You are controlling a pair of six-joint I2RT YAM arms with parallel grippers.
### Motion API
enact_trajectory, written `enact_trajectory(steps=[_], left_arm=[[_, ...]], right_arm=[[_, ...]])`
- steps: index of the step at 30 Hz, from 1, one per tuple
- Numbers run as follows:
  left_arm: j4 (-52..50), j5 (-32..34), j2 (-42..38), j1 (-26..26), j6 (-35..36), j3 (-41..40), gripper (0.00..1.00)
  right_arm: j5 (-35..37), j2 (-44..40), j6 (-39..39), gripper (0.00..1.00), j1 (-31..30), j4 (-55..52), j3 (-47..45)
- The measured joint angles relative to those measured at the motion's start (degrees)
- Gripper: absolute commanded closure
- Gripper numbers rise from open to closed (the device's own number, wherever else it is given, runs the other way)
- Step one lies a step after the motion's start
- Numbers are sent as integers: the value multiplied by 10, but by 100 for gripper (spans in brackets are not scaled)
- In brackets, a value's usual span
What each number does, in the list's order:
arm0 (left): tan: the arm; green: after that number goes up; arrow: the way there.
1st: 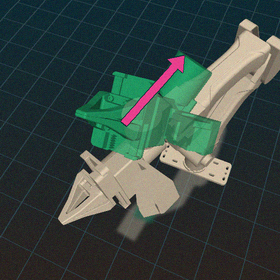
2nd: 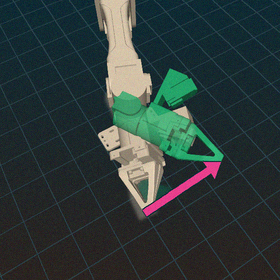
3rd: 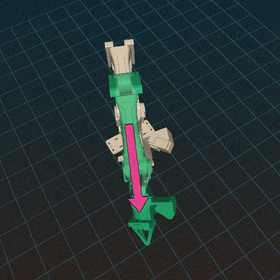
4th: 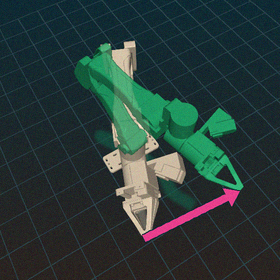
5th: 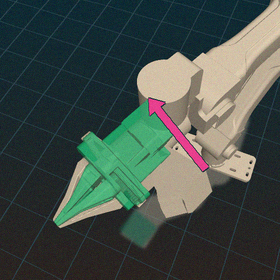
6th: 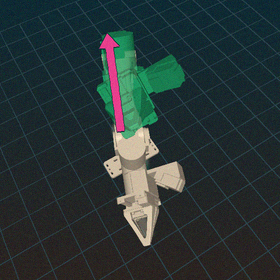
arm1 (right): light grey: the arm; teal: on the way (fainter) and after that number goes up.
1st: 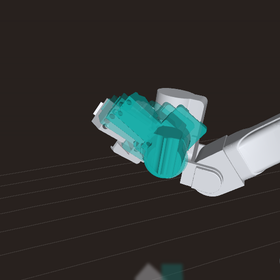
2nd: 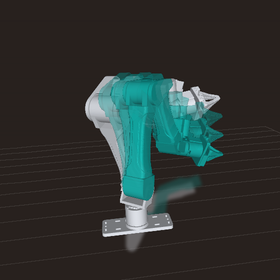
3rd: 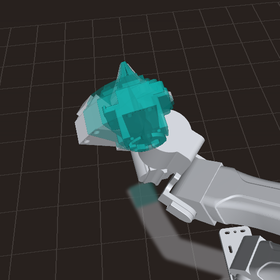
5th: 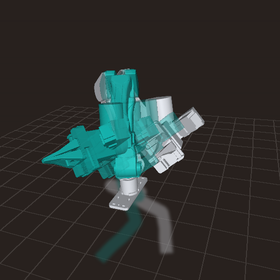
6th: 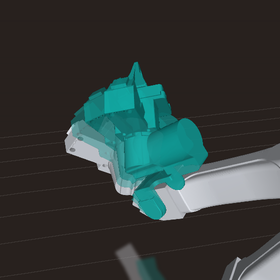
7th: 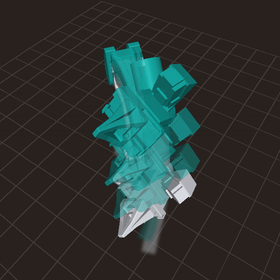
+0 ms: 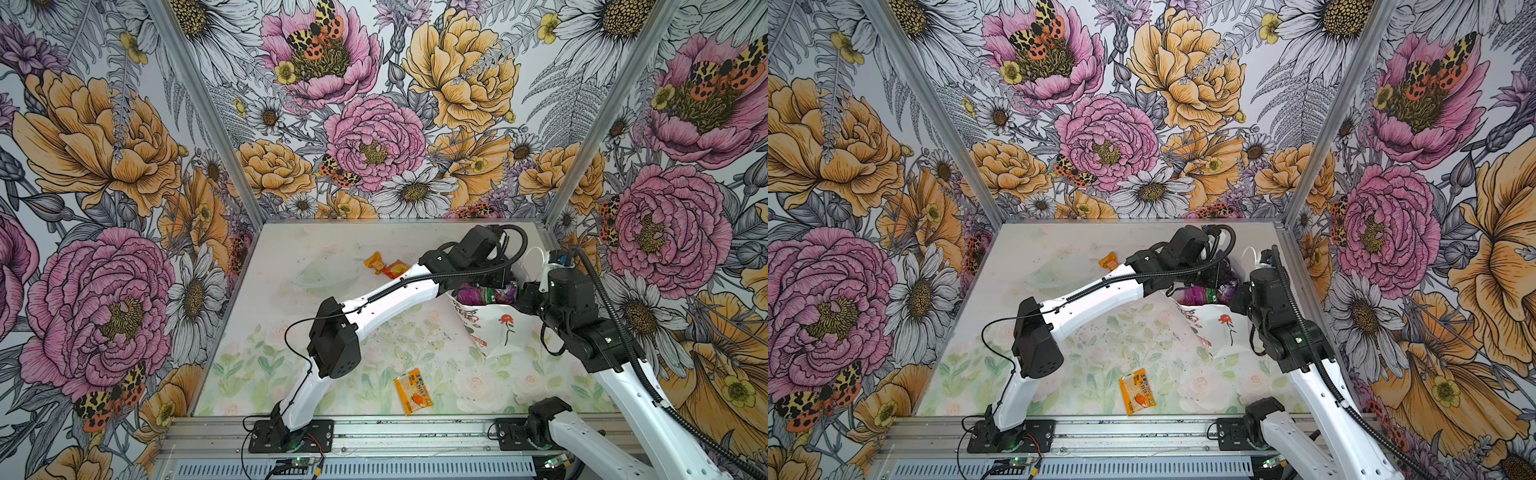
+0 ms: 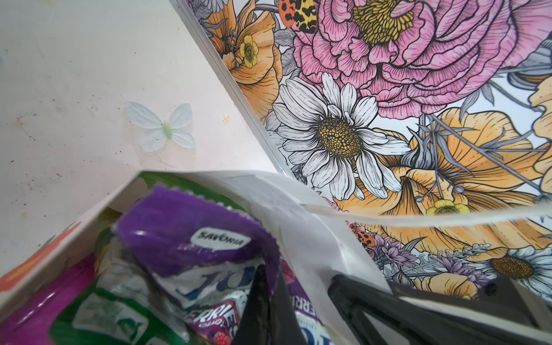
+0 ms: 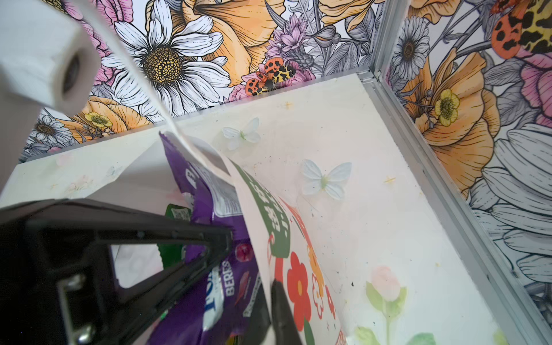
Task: Place the snacks into the paper bag
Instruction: Place the snack in the paper bag.
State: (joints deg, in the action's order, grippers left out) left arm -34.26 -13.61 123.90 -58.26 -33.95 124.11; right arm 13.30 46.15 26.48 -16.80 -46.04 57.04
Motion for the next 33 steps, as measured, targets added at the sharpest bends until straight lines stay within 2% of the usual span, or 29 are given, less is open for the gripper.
enact_trajectory(steps=[12,24,33], left_arm=[[-29,0,8,-6,5,1,100],[-47,16,-1,-16,31,-1,76],[-68,50,-84,-19,53,-60,64]], right_arm=[[0,0,0,100,0,0,0],[0,0,0,100,0,0,0],[0,0,0,100,0,5,0]])
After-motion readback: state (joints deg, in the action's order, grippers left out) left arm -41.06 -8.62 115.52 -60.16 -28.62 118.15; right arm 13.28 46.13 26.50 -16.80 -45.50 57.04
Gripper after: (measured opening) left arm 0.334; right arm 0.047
